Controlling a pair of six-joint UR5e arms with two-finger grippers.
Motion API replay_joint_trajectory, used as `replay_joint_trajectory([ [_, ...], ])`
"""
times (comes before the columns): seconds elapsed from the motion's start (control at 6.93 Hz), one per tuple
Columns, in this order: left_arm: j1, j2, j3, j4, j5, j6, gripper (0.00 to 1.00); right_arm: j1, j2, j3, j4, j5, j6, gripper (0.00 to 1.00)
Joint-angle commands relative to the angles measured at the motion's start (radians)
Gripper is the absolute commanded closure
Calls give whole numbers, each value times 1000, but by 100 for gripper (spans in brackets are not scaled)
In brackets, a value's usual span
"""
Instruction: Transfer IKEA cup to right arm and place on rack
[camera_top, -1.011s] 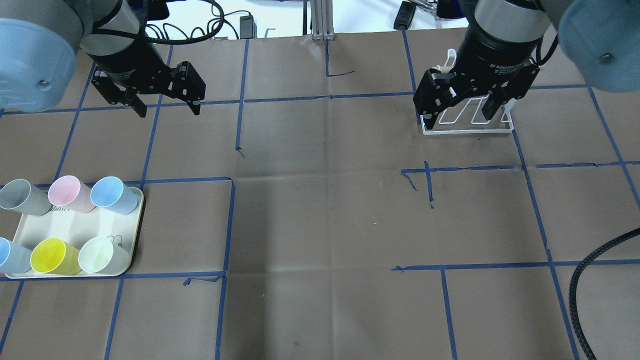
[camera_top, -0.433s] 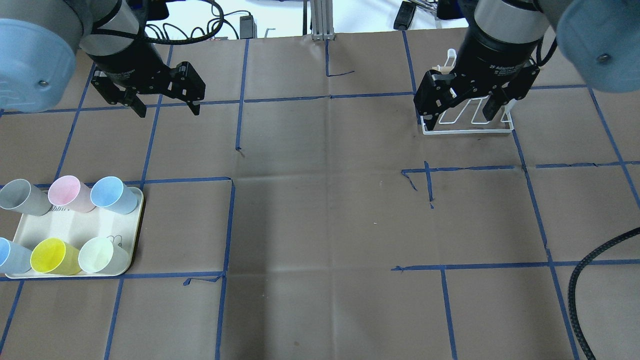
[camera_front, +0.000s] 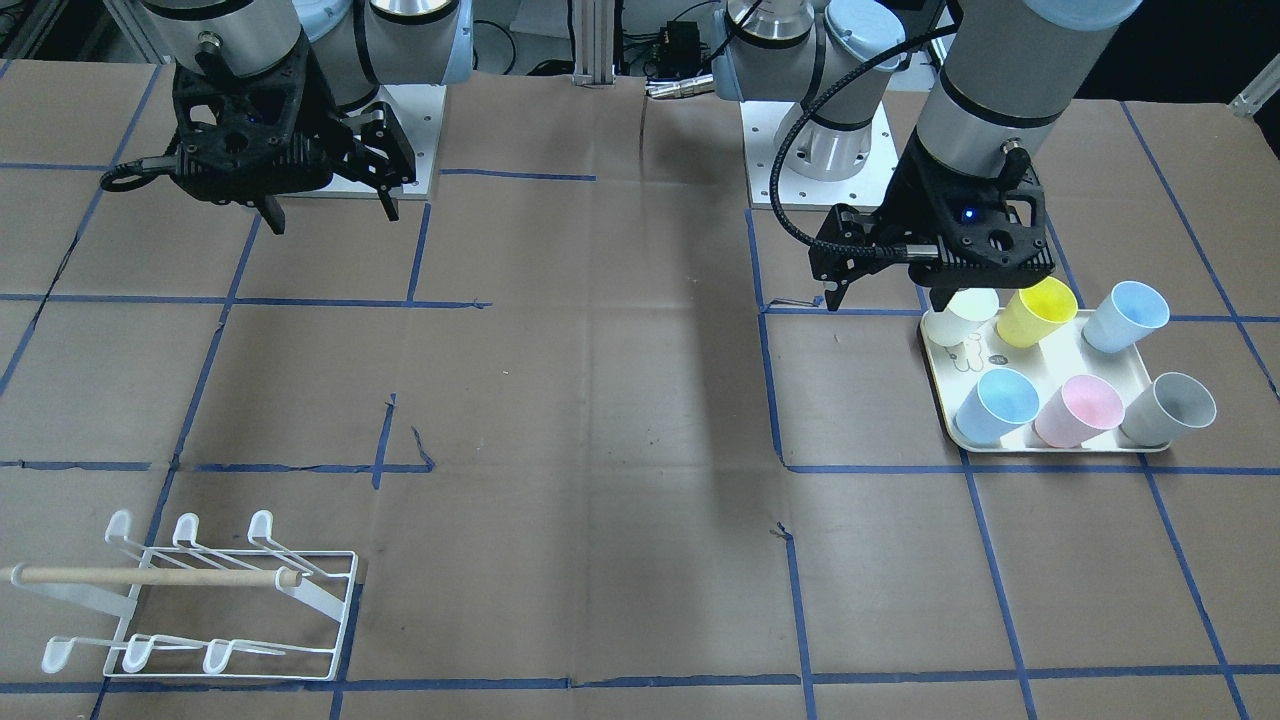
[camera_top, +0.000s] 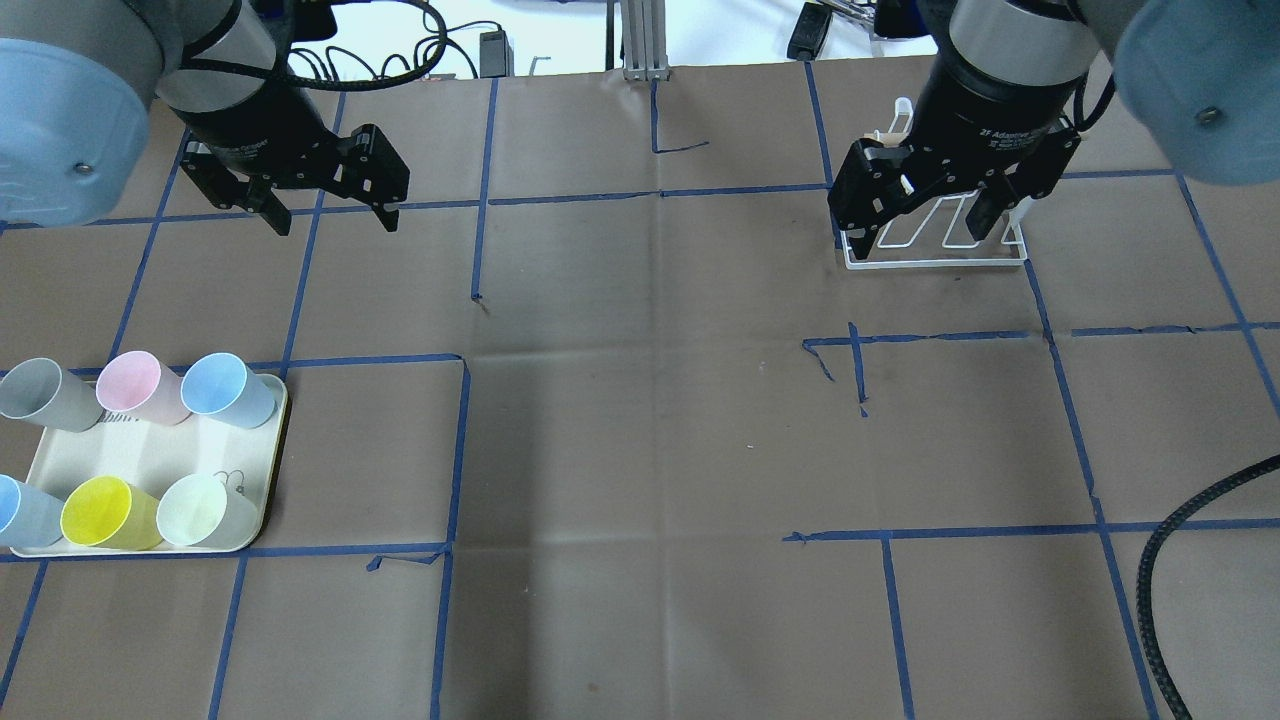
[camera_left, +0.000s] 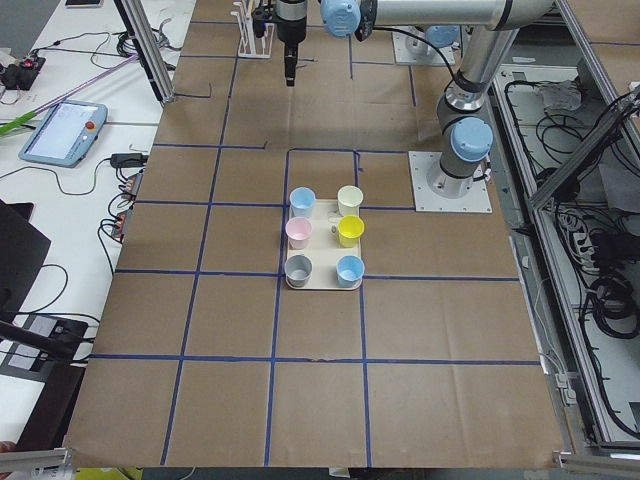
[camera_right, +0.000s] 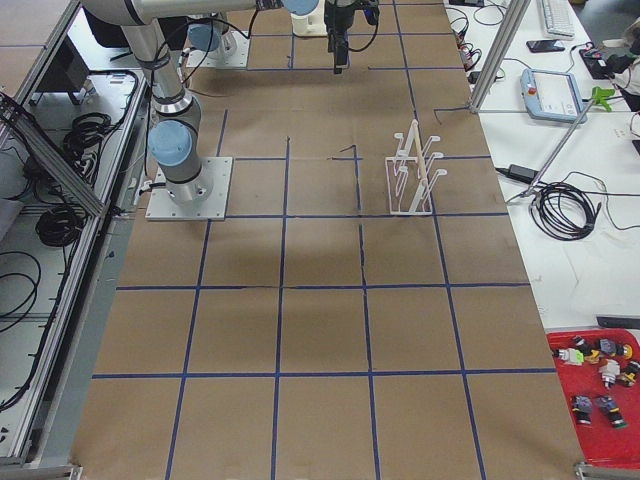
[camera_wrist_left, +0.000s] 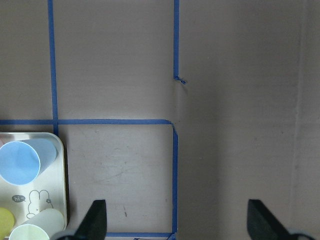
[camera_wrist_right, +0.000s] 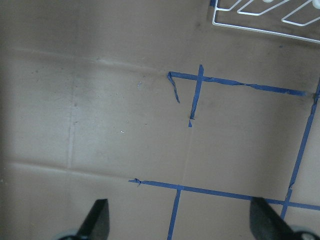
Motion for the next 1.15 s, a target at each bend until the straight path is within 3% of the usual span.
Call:
replay_joint_trajectory([
  [0.0, 5, 3, -4, 1, 3, 6, 0, 0, 0, -1, -3, 0, 0, 0],
  [0.29, 58, 4, -6, 0, 0, 19, 0, 0, -1, -1, -1, 4, 1, 0],
  [0.72, 319, 0, -33, 3, 4, 259, 0, 0, 0, -1, -1, 0, 0, 0],
  [1.01, 431, -5, -130, 109, 3, 378, 1, -2, 0, -1, -1, 0, 0, 0],
])
